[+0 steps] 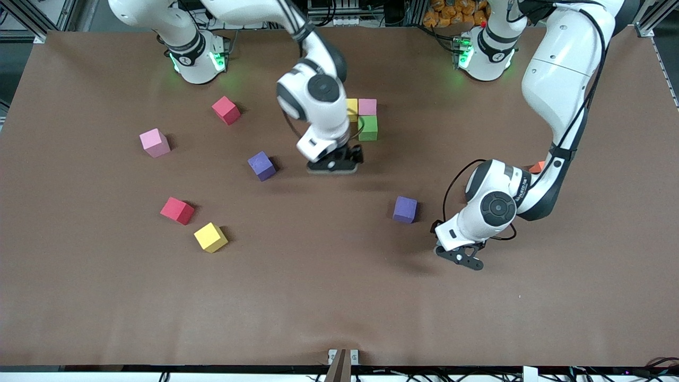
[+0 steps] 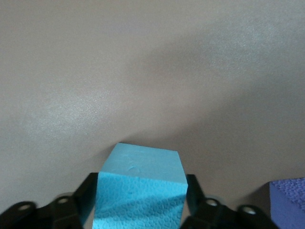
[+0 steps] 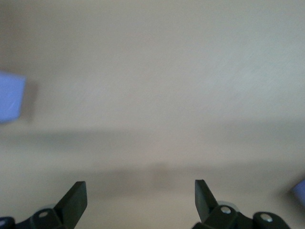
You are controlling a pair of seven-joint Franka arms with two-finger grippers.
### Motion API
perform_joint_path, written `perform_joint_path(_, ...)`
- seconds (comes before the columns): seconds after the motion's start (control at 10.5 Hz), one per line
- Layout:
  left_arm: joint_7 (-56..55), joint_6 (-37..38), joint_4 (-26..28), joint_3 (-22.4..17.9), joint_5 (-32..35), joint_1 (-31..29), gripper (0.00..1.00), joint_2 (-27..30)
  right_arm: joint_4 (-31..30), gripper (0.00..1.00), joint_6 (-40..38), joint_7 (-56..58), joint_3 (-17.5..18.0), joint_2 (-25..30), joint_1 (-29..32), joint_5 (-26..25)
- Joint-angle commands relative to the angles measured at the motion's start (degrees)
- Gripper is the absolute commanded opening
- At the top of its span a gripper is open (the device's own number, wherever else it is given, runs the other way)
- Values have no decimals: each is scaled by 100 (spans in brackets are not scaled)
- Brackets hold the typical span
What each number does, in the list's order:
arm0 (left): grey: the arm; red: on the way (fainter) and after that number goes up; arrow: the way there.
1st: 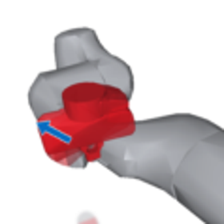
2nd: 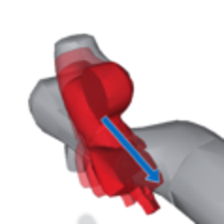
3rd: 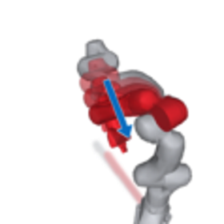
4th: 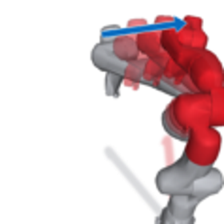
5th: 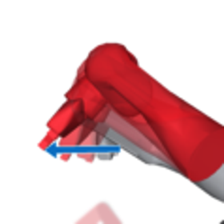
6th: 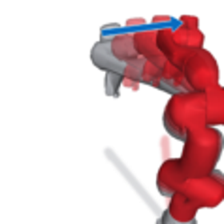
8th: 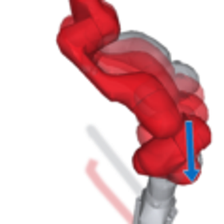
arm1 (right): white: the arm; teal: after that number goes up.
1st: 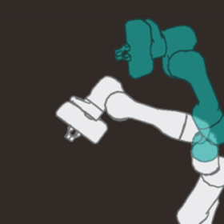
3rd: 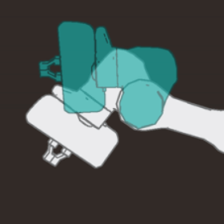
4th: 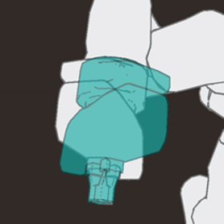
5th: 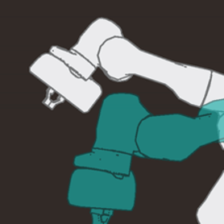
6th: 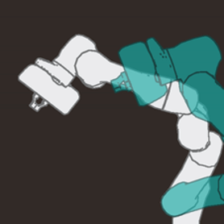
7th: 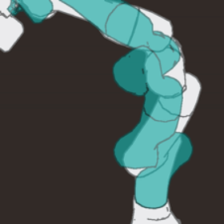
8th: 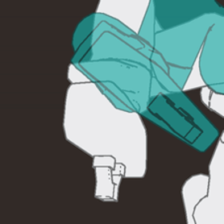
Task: Form number 2 with 11 blocks
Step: 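Lower the green cube beside the pink cube and open the right gripper, then grasp the yellow cube with the right gripper while the left gripper carries cyan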
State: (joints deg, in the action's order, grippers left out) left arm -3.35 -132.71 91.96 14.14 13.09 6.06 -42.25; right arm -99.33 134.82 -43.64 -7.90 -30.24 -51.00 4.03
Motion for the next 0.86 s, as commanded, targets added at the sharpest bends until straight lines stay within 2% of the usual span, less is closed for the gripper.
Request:
perform_joint_path(0.0,-59,-27,-3,-8,-78,53,33,76,124,100,-254,678,96,89,667,-60)
perform_joint_path(0.19,-279,121,-11,27,-104,62,22,339,282,100,-325,1696,104,19,1344,-42)
perform_joint_path(0.48,-734,875,-55,193,-166,53,22,813,519,100,-404,3007,104,-105,2241,-25)
perform_joint_path(0.67,-1043,1106,-55,264,-175,27,22,1025,617,100,-624,3858,104,-105,2698,-42)
perform_joint_path(0.76,-1236,1211,-47,360,-166,44,13,1087,599,100,-624,4420,104,-114,2857,-42)
